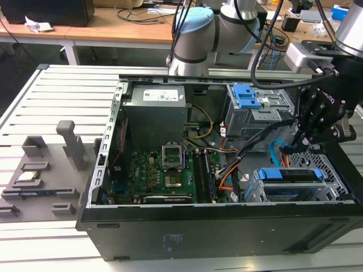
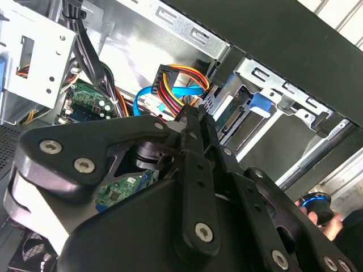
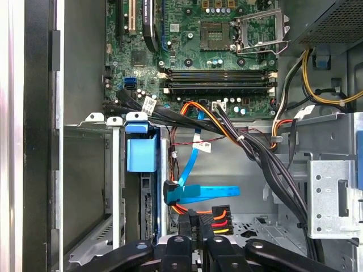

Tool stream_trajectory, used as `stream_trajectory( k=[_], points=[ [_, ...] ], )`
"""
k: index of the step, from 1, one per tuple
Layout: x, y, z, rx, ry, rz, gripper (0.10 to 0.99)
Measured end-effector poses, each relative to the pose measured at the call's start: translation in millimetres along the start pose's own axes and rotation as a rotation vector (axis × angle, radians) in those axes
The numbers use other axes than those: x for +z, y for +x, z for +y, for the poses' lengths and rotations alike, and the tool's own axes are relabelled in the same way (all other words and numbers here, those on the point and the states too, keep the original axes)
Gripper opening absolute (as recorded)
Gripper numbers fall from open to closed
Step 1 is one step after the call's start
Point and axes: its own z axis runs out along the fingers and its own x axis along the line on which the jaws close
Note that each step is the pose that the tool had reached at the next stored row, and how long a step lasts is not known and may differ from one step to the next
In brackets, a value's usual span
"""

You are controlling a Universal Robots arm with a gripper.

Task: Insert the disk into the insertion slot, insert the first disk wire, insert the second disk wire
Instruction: 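Insert the first disk wire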

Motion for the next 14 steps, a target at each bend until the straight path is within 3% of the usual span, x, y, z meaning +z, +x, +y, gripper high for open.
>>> stream_trajectory(
  k=[2,11,14],
  points=[
    [0.2,1.6,-0.1,0.000,0.000,-0.0002,0.169],
    [1.6,31.4,-0.7,0.000,0.000,0.0000,0.169],
    [2.6,35.7,-2.0,0.000,0.000,-0.0001,0.169]
  ],
)
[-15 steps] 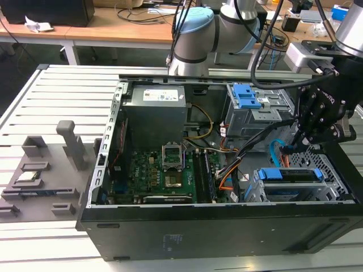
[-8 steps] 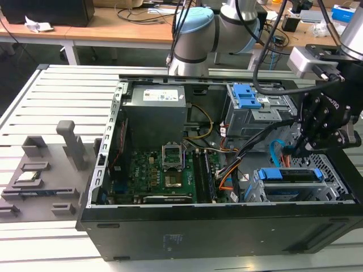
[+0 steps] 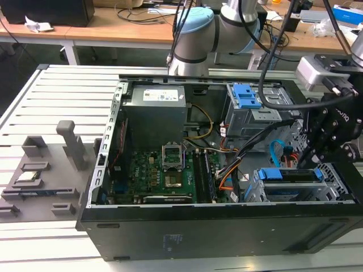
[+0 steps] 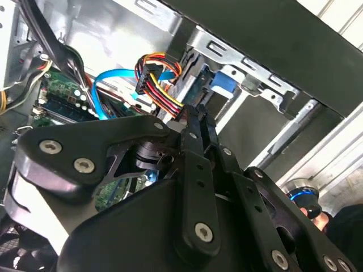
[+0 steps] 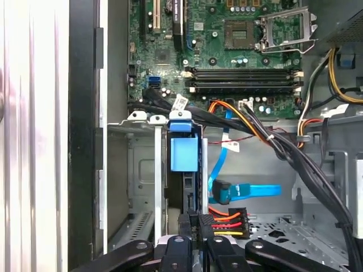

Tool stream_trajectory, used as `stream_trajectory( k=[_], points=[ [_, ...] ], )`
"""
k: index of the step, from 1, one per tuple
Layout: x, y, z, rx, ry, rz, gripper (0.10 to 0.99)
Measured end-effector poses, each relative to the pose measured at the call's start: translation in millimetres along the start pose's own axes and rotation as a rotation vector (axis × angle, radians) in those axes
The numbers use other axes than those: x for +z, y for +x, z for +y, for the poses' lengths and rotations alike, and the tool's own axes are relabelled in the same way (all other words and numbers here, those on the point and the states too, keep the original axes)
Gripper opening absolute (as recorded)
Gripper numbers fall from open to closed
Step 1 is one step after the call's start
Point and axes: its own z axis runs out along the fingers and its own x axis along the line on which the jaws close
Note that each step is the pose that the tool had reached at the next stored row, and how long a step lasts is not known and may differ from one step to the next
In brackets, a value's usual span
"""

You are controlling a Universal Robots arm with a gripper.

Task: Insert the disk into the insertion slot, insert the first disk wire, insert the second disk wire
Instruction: 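Insert the first disk wire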

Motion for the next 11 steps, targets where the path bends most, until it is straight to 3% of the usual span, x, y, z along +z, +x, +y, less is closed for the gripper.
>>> stream_trajectory(
  k=[11],
  points=[
    [9.1,-1.0,-4.1,0.001,0.000,-0.0006,0.169]
  ],
)
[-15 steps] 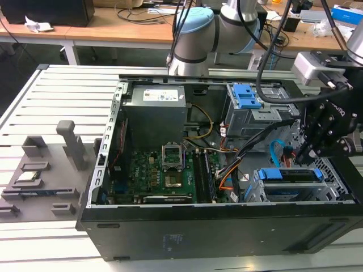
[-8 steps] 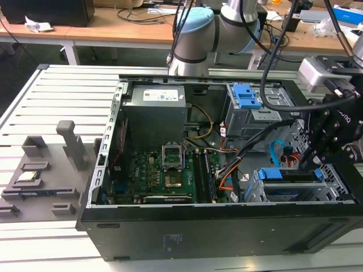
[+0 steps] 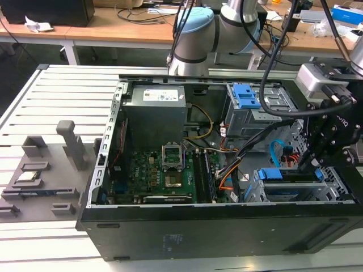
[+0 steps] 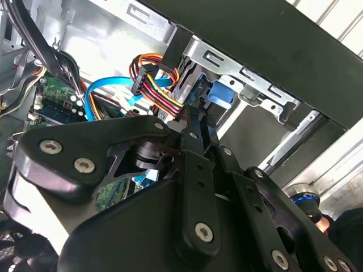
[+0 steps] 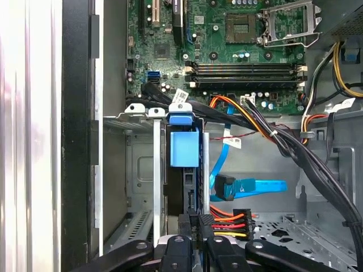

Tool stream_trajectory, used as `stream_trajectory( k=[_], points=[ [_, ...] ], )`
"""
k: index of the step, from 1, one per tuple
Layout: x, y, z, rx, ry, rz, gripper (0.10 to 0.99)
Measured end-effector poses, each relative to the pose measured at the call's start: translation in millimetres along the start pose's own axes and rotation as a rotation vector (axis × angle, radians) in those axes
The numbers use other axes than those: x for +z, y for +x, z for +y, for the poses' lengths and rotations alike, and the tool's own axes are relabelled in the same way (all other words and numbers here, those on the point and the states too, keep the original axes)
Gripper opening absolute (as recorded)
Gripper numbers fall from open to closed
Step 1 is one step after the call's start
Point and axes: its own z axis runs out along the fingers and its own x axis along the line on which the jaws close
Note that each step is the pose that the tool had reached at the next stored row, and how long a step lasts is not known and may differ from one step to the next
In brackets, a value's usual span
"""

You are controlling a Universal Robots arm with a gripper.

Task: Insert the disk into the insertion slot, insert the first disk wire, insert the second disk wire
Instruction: 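Insert the first disk wire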

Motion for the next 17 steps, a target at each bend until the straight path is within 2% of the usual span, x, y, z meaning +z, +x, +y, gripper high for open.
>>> stream_trajectory(
  k=[17],
  points=[
    [6.1,-1.2,-1.0,0.008,0.000,-0.0003,0.169]
  ],
)
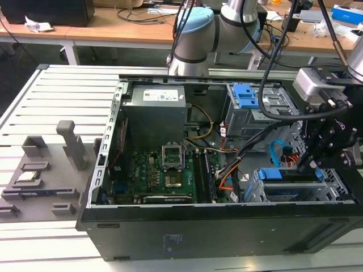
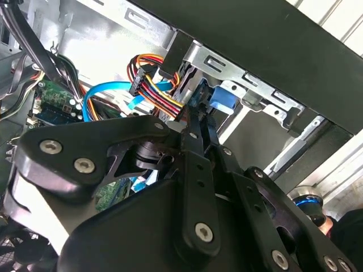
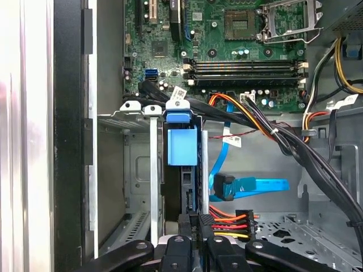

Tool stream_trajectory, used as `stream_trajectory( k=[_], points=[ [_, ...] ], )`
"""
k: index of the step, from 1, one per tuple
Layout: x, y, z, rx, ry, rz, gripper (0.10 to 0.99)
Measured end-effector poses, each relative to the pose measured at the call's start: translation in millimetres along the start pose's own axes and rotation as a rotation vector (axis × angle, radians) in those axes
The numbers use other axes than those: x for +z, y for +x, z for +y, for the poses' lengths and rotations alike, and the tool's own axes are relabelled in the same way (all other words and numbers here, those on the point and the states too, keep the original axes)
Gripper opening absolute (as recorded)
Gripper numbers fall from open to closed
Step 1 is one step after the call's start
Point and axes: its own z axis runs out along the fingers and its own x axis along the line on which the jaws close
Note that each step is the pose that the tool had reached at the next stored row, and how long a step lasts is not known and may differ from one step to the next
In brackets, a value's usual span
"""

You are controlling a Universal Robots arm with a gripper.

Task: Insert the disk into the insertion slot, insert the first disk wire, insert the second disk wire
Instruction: 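Insert the first disk wire, then insert the second disk wire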

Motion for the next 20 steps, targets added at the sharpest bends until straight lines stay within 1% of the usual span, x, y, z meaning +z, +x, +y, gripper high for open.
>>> stream_trajectory(
  k=[1,2,3,5,6,7,8,9,10,11,20],
  points=[
    [0.1,0.0,0.0,0.000,0.000,-0.0002,0.180],
    [-2.1,0.1,0.1,0.000,0.000,-0.0002,0.247],
    [-10.3,0.4,0.4,0.000,0.000,0.0000,0.247],
    [-19.9,-0.4,0.8,0.000,0.000,-0.0001,0.247],
    [-26.9,-1.6,1.1,0.000,0.000,0.0005,0.231],
    [-34.8,-2.1,1.5,0.000,0.000,0.0010,0.165],
    [-40.2,-2.1,1.7,0.000,0.000,0.0013,0.106],
    [-45.9,-1.9,1.9,0.000,0.000,0.0011,0.106],
    [-47.9,-1.9,2.0,0.000,0.000,0.0013,0.106],
    [-48.3,-1.8,2.0,0.000,0.000,0.0012,0.106],
    [-48.7,-1.8,2.0,0.000,0.000,0.0012,0.106]
  ],
)
